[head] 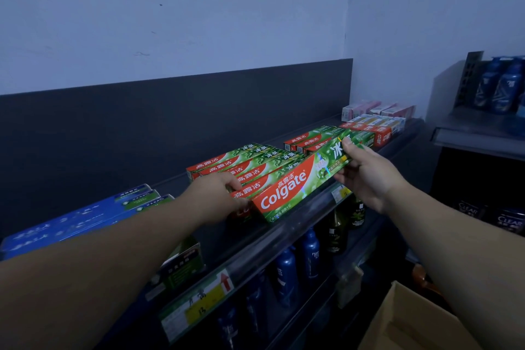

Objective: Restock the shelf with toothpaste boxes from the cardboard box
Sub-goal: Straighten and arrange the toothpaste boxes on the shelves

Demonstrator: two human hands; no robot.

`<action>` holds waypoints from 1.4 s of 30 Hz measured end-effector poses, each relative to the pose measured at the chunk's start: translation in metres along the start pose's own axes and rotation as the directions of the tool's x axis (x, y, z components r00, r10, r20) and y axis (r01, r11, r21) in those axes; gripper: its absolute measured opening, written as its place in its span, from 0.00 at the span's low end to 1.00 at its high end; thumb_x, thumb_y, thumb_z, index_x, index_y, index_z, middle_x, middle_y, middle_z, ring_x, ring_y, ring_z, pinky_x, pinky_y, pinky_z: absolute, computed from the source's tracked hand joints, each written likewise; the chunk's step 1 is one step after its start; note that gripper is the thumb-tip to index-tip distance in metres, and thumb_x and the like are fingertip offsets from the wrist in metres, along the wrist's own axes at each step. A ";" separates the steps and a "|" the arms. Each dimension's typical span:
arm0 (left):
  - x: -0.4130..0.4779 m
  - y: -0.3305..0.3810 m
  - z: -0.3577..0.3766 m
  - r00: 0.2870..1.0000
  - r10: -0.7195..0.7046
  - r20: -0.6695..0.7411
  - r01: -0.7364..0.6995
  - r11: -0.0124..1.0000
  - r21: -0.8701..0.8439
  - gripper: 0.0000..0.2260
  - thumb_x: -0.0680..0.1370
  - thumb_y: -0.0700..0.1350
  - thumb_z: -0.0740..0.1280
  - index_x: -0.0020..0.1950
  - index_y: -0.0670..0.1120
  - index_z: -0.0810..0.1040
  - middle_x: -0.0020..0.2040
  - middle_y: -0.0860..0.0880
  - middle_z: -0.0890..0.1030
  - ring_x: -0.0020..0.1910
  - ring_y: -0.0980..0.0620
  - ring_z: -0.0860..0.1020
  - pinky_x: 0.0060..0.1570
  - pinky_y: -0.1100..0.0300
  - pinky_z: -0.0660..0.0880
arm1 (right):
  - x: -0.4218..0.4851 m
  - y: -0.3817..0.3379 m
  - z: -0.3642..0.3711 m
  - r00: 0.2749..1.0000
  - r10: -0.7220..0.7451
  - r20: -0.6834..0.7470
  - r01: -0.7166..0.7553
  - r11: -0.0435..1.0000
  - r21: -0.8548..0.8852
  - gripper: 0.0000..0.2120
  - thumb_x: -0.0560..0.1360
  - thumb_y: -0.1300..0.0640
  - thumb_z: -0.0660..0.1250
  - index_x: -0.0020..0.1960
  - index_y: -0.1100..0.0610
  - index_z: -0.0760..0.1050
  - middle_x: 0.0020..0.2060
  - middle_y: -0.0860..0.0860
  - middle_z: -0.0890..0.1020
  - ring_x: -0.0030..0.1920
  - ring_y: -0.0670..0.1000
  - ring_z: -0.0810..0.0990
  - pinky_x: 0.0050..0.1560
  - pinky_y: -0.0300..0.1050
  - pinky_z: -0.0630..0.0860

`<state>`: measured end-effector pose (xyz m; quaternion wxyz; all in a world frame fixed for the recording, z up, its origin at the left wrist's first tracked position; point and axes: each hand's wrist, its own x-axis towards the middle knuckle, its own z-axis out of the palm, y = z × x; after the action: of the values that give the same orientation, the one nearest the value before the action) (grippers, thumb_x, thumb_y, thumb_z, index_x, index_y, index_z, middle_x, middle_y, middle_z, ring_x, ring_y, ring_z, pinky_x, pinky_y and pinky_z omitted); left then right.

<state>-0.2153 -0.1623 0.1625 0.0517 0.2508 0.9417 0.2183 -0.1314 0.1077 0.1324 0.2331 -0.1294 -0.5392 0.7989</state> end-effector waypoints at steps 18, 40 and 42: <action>-0.016 0.006 -0.005 0.998 0.052 0.043 -0.032 0.928 -0.371 0.19 0.68 0.46 0.78 0.56 0.53 0.79 0.56 0.50 0.80 0.53 0.53 0.79 0.58 0.56 0.75 | -0.003 0.016 0.023 0.994 0.110 0.016 -0.098 0.940 -0.327 0.37 0.73 0.56 0.73 0.77 0.55 0.59 0.59 0.57 0.77 0.53 0.55 0.81 0.48 0.47 0.81; -0.006 0.000 -0.001 0.969 0.224 0.108 -0.246 0.930 0.275 0.25 0.71 0.55 0.73 0.68 0.62 0.72 0.70 0.52 0.67 0.70 0.50 0.65 0.70 0.51 0.65 | -0.016 0.028 0.061 0.883 -0.062 0.466 0.470 0.104 -0.876 0.40 0.71 0.52 0.76 0.77 0.42 0.58 0.76 0.46 0.60 0.73 0.52 0.63 0.71 0.50 0.65; -0.005 -0.003 -0.006 0.961 0.242 0.131 -0.271 0.915 0.299 0.25 0.72 0.52 0.73 0.67 0.63 0.72 0.70 0.52 0.67 0.70 0.50 0.65 0.70 0.52 0.64 | -0.015 0.028 0.058 0.889 -0.056 0.455 0.458 0.089 -0.885 0.38 0.72 0.51 0.75 0.76 0.43 0.60 0.75 0.47 0.64 0.72 0.52 0.65 0.71 0.49 0.65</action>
<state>-0.2130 -0.1694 0.1665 0.0252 0.3868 0.9199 0.0590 -0.1515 0.0450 0.1283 0.1431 -0.0258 -0.9682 0.2037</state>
